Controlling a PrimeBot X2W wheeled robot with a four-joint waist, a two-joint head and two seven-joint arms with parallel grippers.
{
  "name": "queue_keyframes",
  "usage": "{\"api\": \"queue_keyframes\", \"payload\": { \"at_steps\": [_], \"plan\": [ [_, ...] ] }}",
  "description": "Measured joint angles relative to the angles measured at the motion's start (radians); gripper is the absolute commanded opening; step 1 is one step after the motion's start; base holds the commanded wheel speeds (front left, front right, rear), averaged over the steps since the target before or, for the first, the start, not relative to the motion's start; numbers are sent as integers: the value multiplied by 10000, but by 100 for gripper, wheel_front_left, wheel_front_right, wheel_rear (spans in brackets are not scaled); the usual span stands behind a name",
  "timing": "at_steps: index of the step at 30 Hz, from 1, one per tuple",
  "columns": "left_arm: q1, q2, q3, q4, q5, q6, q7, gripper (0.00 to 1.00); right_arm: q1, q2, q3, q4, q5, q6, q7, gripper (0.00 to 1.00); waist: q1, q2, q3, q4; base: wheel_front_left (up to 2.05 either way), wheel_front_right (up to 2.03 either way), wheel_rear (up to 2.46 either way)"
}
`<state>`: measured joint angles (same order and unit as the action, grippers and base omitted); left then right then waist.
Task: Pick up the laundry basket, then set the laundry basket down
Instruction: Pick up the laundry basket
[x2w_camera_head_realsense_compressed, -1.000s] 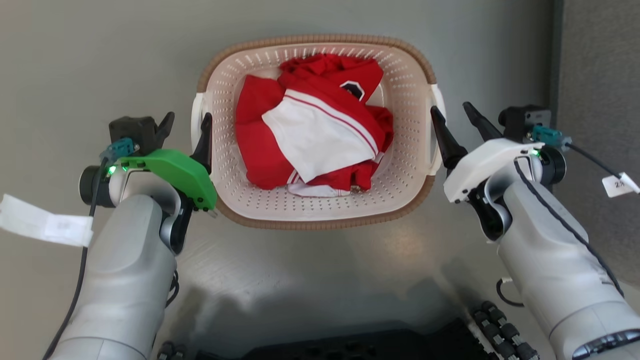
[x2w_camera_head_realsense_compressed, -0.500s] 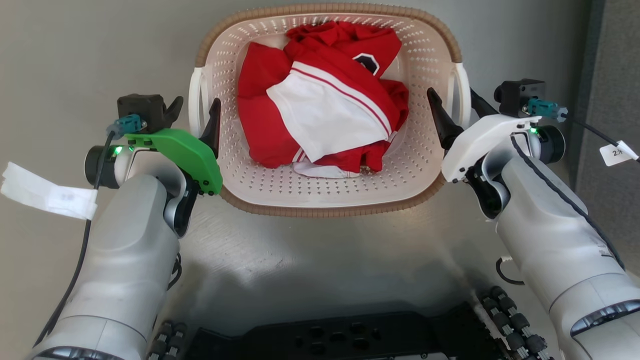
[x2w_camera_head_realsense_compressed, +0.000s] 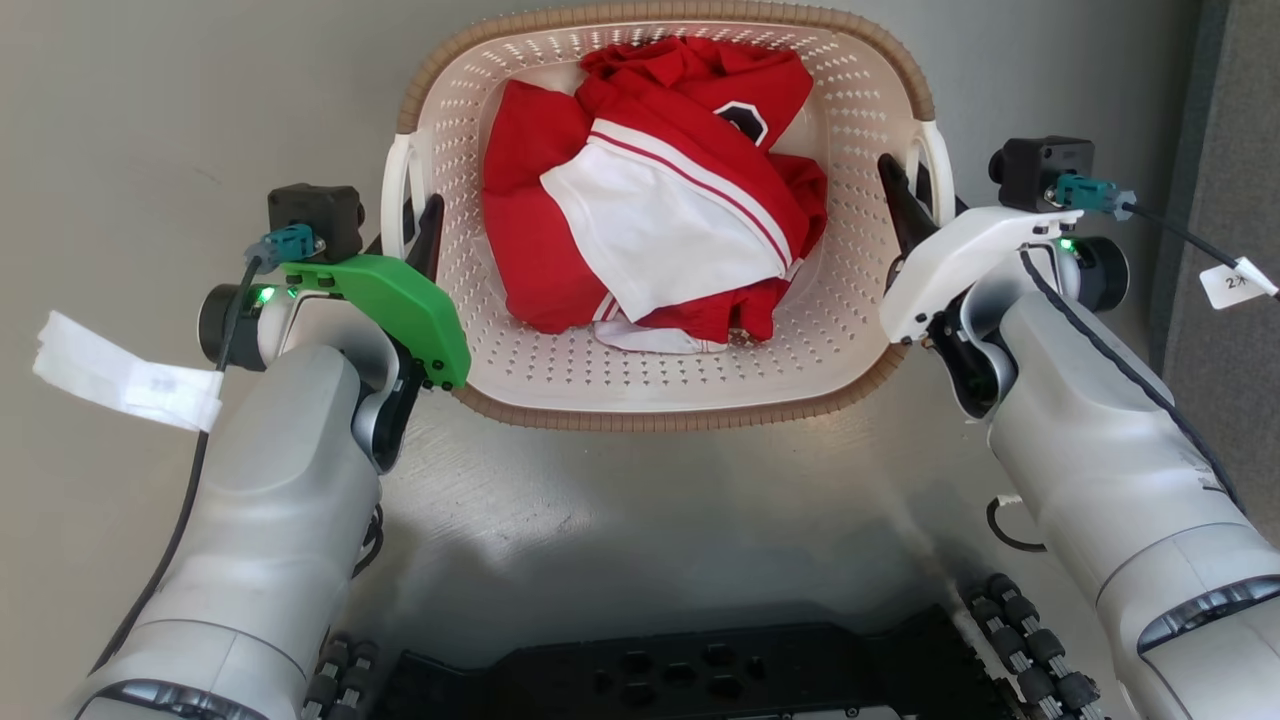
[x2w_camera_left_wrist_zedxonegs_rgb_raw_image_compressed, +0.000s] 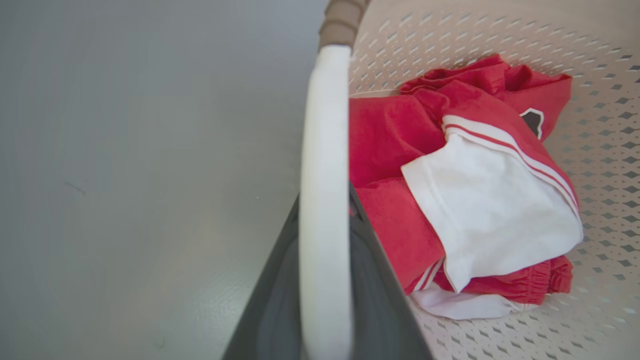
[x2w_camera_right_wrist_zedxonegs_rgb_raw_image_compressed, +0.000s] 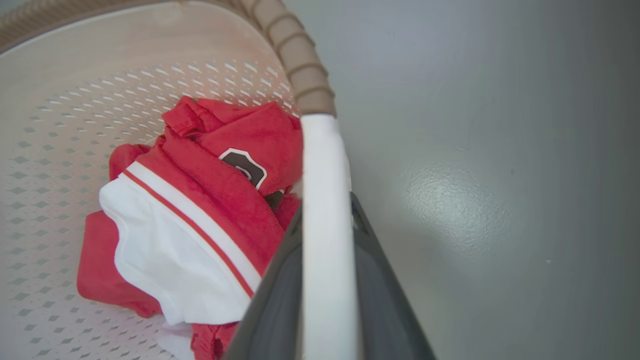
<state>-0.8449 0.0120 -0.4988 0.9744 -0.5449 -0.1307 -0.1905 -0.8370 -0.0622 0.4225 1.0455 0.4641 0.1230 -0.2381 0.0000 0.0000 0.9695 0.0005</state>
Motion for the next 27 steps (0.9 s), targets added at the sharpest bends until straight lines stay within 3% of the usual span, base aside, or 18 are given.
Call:
{"api": "queue_keyframes", "payload": {
  "at_steps": [13, 27],
  "plan": [
    [8, 0, -533, 454, -880, 2, -4, 0, 48, 36, 426, 382, 479, 0, -48, 0, 0, 0, -594, -12, 0, 0, 0],
    [507, -2, -1210, 851, -1758, 0, 428, 0, 533, 115, 959, 840, 1352, 2, 134, 0, 0, 0, -2189, -163, 0, 0, 0]
  ]
}}
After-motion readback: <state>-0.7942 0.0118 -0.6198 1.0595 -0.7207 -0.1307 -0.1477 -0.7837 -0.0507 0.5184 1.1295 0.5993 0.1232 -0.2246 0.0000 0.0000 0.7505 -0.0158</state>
